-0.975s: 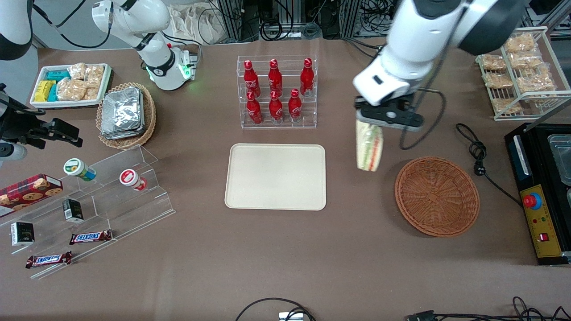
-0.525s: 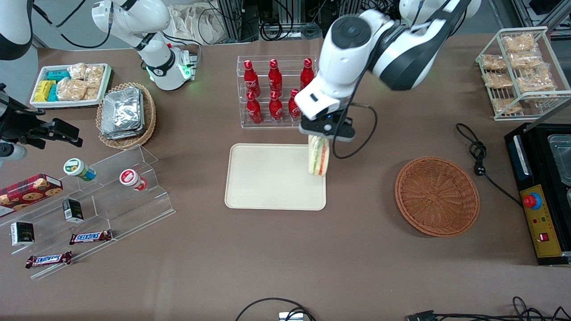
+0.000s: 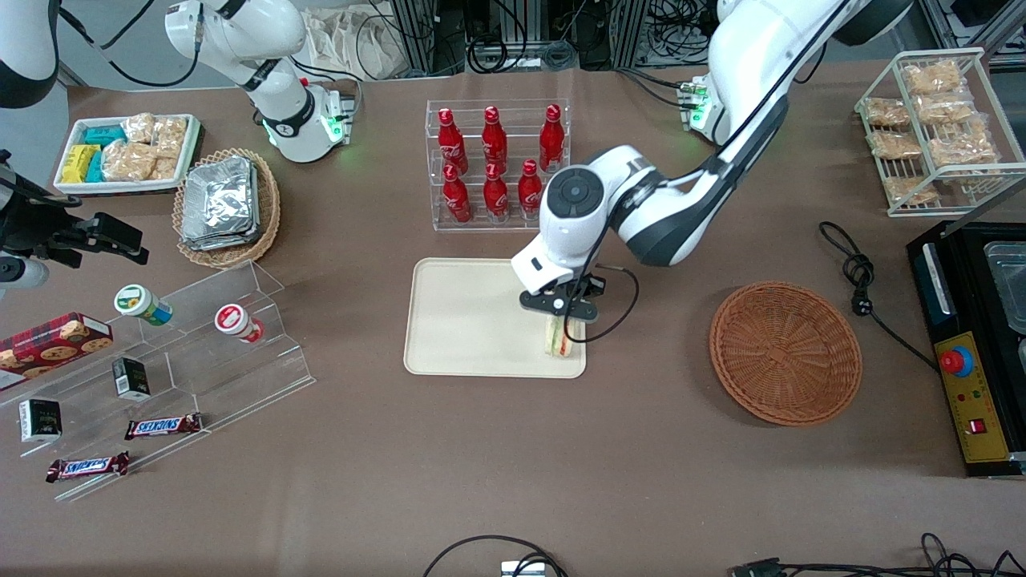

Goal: Place sandwich from basket to tray
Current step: 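Lower the sandwich onto the cream tray and open the left gripper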

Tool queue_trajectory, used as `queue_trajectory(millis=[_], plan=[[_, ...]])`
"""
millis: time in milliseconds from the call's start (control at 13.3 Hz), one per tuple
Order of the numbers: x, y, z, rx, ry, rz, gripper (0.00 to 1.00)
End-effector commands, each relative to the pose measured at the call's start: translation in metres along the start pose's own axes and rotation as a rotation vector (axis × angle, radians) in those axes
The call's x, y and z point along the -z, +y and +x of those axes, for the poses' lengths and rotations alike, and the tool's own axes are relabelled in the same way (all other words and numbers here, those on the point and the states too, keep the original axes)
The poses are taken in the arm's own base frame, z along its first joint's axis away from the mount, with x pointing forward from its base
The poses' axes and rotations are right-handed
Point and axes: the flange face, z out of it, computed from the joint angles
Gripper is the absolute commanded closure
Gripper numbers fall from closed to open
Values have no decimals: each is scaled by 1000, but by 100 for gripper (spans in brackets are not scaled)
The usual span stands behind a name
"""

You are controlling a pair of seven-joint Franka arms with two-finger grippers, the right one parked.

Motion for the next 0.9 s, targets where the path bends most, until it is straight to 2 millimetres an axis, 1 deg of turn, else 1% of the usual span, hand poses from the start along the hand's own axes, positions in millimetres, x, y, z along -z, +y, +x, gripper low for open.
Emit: queue_trajectory(millis=[0, 225, 375, 450, 525, 600, 750, 825], plan=[[-18, 14, 2, 6, 4, 11, 100], [-25, 14, 0, 5, -8, 16, 100], [-37, 21, -4, 10, -22, 17, 100], [-47, 13, 0, 10, -15, 43, 100], [-49, 13, 1, 13, -5, 47, 100], [-52, 18, -2, 7, -6, 49, 100], [-59, 13, 1, 13, -13, 54, 100], [-58, 13, 1, 13, -11, 54, 100]])
